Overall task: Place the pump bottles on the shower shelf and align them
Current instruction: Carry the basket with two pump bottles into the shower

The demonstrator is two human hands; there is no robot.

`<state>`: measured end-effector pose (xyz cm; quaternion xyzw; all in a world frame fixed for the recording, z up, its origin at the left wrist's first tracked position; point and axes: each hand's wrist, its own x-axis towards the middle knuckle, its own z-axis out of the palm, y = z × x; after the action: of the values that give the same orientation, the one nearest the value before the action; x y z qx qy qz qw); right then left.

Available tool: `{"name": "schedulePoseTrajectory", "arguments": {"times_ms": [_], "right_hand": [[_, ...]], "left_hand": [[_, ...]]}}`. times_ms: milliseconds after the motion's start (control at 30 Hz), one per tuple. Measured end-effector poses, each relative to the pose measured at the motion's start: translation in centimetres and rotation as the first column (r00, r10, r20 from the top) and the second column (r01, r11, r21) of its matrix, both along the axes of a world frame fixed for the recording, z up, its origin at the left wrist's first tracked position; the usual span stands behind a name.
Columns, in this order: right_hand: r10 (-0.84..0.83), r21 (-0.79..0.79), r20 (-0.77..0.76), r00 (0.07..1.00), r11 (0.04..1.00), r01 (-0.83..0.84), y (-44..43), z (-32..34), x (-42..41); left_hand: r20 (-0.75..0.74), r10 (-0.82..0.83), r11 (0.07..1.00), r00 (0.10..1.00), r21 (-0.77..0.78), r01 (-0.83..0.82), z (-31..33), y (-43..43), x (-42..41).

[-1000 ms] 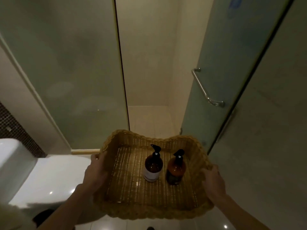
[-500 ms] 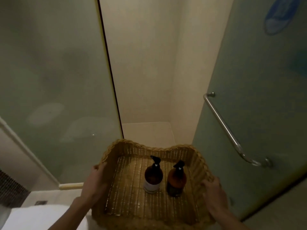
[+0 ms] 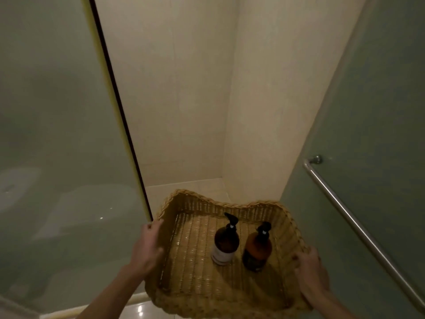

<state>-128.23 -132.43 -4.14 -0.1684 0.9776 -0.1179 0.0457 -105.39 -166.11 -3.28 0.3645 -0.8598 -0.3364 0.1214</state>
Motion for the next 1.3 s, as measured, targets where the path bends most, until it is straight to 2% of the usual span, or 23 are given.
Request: {"name": "schedulePoseTrajectory", "arguments": {"times_ms": [267, 400, 533, 733, 800, 1000, 1133, 1300], "right_hand": [[-0.050, -0.033, -0.012, 0.999, 0.998, 0.050, -5.1, -0.6, -6.6], [-0.044, -0.041, 0.026, 0.999, 0.998, 0.045, -8.1, -1.3, -10.0], [-0.039, -0.070, 0.058, 0.998, 0.997, 0.043, -11.7, -2.6, -14.1], [-0.077, -0.287, 0.214, 0.974, 0.948, 0.138, -18.7, -3.3, -21.5], [-0.028, -0.273, 0.180, 0.983, 0.959, 0.078, -20.9, -3.4, -24.3], [0.004, -0.348, 0.230, 0.973, 0.934, 0.079, -26.5, -4.5, -30.3], [0.020, -0.373, 0.249, 0.968, 0.925, 0.077, -30.3, -4.8, -33.1], [0.092, -0.343, 0.222, 0.971, 0.939, -0.011, -35.3, -5.4, -36.4]], "left_hand": [[0.034, 0.035, 0.999, 0.999, -0.018, -0.035, -0.4, -5.6, -8.3], [0.097, 0.065, 0.994, 0.993, -0.089, -0.056, -1.1, -8.5, -12.2], [0.125, 0.079, 0.993, 0.989, -0.093, -0.068, -1.9, -11.9, -16.7], [0.169, 0.130, 0.987, 0.977, -0.115, -0.112, -2.6, -17.9, -22.8], [0.157, 0.155, 0.985, 0.975, -0.103, -0.140, -2.8, -19.5, -24.5], [0.151, 0.223, 0.972, 0.963, -0.114, -0.208, -2.3, -23.9, -27.6], [0.144, 0.253, 0.967, 0.957, -0.062, -0.246, -2.3, -26.9, -29.4], [0.161, 0.284, 0.958, 0.945, -0.092, -0.272, -2.8, -30.7, -31.4]]}}
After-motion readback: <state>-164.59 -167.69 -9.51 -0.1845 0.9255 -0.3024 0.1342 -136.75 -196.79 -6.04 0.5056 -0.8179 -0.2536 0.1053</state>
